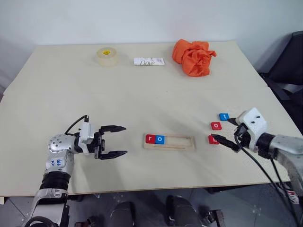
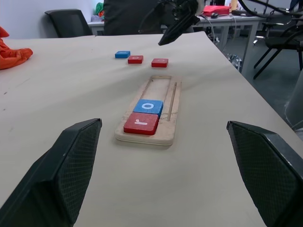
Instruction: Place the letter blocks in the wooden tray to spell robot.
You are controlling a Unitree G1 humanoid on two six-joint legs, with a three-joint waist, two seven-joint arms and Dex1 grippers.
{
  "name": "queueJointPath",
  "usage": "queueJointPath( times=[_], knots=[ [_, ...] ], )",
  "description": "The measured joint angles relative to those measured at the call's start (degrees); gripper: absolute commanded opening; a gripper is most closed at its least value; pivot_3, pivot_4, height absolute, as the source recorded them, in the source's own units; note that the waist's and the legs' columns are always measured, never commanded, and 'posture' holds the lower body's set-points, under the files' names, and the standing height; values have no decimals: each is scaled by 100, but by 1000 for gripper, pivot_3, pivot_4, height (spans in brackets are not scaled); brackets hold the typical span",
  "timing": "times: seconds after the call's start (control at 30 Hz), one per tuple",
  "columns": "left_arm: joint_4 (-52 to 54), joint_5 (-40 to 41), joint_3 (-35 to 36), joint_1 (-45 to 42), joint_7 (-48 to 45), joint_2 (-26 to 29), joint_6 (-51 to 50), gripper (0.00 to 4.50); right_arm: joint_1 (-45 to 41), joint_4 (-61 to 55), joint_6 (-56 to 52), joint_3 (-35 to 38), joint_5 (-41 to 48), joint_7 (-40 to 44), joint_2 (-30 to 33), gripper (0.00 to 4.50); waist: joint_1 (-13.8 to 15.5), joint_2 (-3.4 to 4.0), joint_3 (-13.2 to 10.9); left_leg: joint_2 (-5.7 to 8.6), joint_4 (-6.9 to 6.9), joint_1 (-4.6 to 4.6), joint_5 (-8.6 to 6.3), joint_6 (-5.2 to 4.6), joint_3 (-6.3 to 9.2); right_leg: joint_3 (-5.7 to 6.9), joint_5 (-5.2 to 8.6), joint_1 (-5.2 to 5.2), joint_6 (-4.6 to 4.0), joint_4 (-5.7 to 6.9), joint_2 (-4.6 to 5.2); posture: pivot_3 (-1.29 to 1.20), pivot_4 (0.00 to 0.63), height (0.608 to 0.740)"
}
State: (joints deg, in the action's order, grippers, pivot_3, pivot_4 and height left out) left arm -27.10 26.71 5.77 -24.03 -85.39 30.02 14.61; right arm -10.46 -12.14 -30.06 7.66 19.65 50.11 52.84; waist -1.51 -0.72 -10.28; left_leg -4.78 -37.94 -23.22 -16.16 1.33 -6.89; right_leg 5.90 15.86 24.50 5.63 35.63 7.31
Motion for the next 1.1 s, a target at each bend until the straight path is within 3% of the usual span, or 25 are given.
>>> queueJointPath(
  times=[0.2,0.57,0.87,1.1],
  knots=[
    [418,11,38,386,195,-15,-22,4500,-887,1359,1131,-958,-506,1627,518,4483,-6,-2,-1,2,-9,0,-2,-2,-13,-5,-3,0,5,-2,6,0,150,740],
    [1259,63,124,1098,569,13,-210,4500,-1847,2916,2119,-1757,-1274,2465,281,4483,-5,-1,-2,2,-13,1,-1,3,-15,-5,-3,1,4,1,8,0,150,740],
    [1357,84,206,1138,671,18,-288,4500,-1982,3047,2247,-1796,-1369,2570,115,1608,-12,-1,-1,0,-16,7,2,8,-15,-5,-4,-1,3,10,8,0,150,740],
    [1260,83,201,970,575,18,-290,4500,-1955,2353,1666,-1524,-1189,2444,116,1459,-7,4,-4,0,-17,4,3,9,-15,-6,-3,5,2,14,8,0,150,740]
  ],
)
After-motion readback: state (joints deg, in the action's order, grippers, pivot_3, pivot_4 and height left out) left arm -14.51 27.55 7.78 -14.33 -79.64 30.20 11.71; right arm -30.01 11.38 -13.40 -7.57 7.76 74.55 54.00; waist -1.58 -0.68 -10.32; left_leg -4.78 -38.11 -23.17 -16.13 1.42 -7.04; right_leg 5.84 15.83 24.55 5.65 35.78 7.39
